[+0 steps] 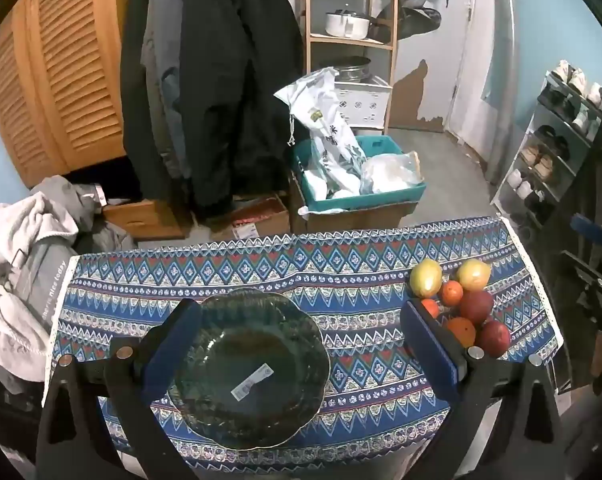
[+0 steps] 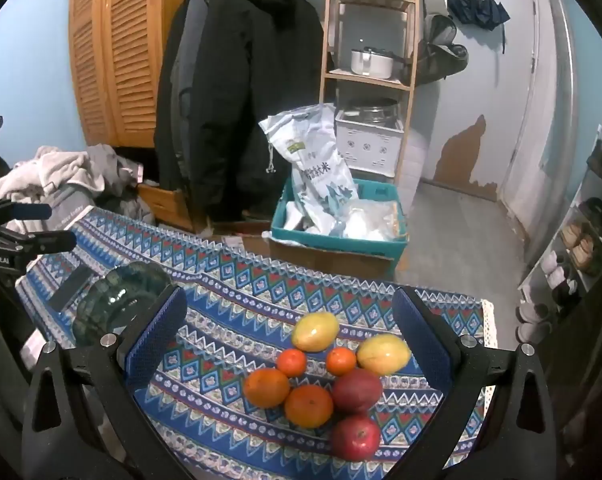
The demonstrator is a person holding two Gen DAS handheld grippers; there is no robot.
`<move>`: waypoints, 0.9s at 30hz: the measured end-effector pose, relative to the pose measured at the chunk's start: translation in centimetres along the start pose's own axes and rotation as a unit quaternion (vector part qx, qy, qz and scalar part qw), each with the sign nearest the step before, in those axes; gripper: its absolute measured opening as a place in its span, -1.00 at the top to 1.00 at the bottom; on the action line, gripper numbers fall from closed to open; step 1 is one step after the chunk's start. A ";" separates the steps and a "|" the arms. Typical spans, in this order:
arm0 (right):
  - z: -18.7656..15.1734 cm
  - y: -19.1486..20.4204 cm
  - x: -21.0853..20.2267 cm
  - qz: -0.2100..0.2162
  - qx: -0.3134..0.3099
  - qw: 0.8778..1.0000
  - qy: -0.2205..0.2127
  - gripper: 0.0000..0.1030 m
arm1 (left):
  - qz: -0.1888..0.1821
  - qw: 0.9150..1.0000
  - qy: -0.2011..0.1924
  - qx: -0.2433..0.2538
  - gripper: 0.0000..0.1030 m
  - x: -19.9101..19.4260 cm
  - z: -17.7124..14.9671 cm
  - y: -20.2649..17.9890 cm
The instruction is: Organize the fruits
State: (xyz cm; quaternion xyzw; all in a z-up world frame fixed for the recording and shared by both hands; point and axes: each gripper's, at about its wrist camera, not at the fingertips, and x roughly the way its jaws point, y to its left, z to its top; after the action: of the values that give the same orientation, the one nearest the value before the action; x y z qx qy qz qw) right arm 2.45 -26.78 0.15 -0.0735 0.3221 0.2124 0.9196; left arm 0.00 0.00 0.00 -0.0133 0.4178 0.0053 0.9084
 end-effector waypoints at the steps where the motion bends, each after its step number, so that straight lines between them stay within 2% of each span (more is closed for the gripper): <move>1: 0.0 0.0 0.0 0.000 0.000 1.000 -0.001 -0.95 | 0.000 1.000 0.000 0.001 -0.95 0.0 0.0 0.0; 27: -0.2 0.5 0.5 0.005 -0.001 1.000 0.013 -0.95 | 0.000 1.000 -0.005 0.010 -0.95 -0.2 -0.4 -0.4</move>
State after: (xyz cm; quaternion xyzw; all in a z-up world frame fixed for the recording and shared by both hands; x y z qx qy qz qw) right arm 2.39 -26.21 -0.32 -0.0757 0.3339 0.2166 0.9143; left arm -0.41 -0.43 -0.13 -0.0046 0.4131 0.0009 0.9107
